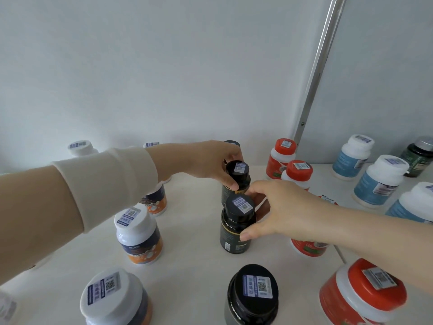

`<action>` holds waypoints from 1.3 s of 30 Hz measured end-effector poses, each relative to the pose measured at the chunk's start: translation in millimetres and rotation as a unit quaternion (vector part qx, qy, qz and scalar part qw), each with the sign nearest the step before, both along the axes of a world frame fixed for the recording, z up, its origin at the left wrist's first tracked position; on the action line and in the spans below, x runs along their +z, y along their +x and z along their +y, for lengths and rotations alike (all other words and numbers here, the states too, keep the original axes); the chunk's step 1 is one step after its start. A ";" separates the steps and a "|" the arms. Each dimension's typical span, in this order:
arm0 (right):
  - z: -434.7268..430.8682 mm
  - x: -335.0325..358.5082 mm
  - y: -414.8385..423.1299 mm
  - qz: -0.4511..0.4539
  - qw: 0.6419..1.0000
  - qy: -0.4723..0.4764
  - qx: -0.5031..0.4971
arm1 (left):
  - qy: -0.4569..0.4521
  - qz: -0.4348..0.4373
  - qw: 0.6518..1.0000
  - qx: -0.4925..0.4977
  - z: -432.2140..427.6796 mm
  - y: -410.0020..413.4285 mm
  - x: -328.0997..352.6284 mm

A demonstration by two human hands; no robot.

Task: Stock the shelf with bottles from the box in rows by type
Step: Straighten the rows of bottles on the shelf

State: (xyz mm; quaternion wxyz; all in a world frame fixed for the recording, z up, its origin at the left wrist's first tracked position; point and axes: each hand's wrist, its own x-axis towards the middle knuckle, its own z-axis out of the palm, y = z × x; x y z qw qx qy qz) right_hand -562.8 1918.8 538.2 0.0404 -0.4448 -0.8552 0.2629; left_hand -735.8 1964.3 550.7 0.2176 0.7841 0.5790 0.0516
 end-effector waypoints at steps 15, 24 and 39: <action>-3.1 -1.9 3.3 0.003 1.000 -0.015 -0.008 | 0.004 0.013 1.000 -0.002 -6.2 -1.1 -1.2; -12.1 23.7 7.6 -0.075 0.997 0.024 -0.013 | 0.008 0.048 0.999 -0.007 -15.4 -0.7 12.9; -74.7 67.4 -15.7 -0.217 0.923 0.317 -0.032 | 0.135 0.398 0.907 0.031 -149.2 -44.2 62.7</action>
